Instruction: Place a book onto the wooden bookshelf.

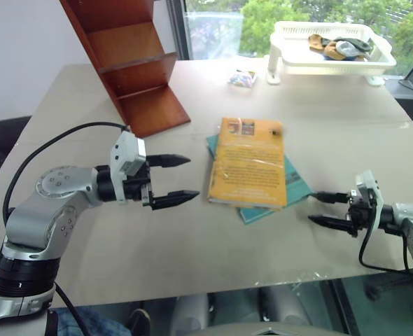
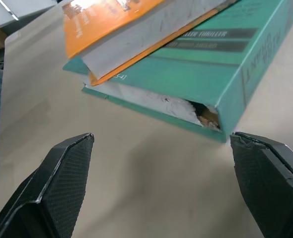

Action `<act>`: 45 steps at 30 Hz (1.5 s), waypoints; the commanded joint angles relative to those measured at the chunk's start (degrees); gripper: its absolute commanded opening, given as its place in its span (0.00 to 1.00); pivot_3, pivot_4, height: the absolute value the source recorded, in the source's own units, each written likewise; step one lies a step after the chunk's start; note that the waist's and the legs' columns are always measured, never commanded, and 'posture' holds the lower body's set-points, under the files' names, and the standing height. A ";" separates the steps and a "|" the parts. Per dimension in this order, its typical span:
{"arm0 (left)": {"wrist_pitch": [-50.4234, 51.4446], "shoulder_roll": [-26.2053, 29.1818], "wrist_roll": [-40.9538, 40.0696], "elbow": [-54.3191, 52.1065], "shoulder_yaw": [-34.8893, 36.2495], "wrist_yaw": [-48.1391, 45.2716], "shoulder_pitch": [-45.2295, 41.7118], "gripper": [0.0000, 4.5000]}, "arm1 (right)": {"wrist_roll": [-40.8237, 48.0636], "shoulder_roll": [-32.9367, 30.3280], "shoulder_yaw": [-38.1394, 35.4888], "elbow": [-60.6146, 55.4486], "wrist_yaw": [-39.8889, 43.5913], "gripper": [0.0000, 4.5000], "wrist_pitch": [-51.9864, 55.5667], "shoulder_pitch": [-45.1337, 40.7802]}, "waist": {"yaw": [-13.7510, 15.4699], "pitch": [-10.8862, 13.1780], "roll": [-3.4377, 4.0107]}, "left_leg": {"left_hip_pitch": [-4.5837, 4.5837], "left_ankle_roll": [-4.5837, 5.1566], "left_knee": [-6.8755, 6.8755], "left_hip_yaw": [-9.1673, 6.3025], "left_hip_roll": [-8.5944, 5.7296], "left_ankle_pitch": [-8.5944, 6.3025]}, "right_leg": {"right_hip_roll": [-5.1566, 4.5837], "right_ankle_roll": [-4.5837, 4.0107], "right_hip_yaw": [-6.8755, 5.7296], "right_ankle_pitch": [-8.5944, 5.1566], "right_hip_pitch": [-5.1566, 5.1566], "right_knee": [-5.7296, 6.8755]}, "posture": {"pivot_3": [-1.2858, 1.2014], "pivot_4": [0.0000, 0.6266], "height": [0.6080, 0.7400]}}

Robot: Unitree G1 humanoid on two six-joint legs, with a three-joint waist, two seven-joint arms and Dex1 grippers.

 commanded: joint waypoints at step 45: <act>-2.62 1.93 2.42 1.41 7.28 3.28 3.64 0.99 | -10.03 20.63 9.32 22.18 -11.26 1.00 0.36 -33.39 | -0.06 0.05 -0.01 | -0.05 -0.20 -0.08 0.08 0.04 0.11 | -0.01 -0.01 -0.02 0.00 -0.06 -0.06 | 0.52 0.24 1.00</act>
